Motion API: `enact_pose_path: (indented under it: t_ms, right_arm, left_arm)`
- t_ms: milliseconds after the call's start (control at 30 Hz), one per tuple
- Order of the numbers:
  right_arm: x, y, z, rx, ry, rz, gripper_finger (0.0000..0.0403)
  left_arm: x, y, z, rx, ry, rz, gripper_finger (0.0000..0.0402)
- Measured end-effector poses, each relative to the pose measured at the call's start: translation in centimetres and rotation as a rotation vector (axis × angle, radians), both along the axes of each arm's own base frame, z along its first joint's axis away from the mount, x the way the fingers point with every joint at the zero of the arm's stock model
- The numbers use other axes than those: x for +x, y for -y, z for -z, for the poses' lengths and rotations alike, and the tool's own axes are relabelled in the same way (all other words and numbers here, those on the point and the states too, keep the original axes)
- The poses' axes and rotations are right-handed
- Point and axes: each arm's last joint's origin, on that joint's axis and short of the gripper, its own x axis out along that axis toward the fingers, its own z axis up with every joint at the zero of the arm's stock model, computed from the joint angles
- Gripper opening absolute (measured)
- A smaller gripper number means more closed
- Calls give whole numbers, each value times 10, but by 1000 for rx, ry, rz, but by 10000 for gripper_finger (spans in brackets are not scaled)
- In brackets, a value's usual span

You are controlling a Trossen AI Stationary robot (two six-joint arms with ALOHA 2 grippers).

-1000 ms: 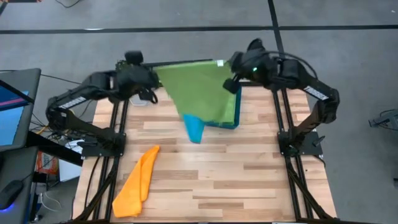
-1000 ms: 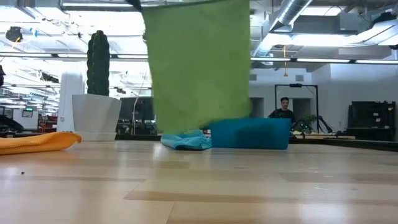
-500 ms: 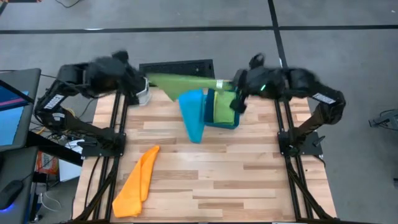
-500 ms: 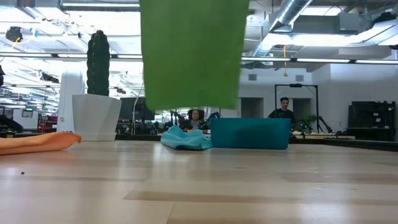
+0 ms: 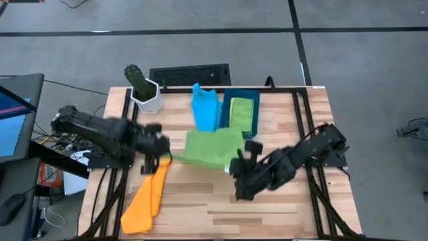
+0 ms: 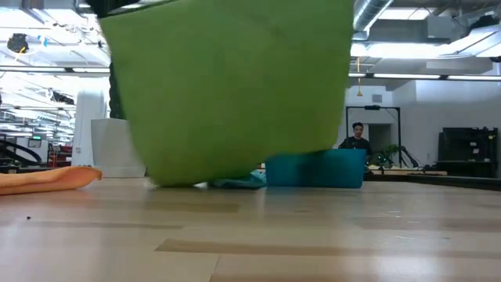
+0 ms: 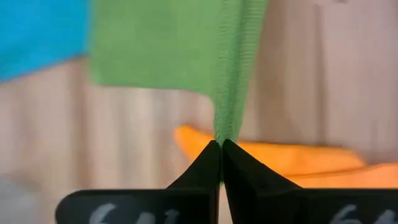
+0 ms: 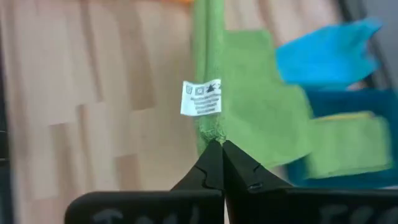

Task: Fold microfiber towels
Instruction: Fold the green towel

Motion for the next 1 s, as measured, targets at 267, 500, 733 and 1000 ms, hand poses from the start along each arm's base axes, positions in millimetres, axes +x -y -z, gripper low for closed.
enact_pose_path:
  t_ms: [267, 500, 733, 1000]
  right_arm:
    - [12, -55, 30, 198, 61, 65, 13]
    - [25, -89, 56, 326, 108, 107, 19]
    - [34, -115, 84, 418, 102, 126, 17]
    - [27, -118, 116, 396, 37, 235, 16]
  left_arm:
    - [-5, 66, 55, -185, 61, 55, 0]
    - [-16, 95, 68, -266, 122, 68, 0]
    - [-23, 109, 67, -337, 120, 115, 0]
    - [-19, 102, 67, -199, 194, 179, 0]
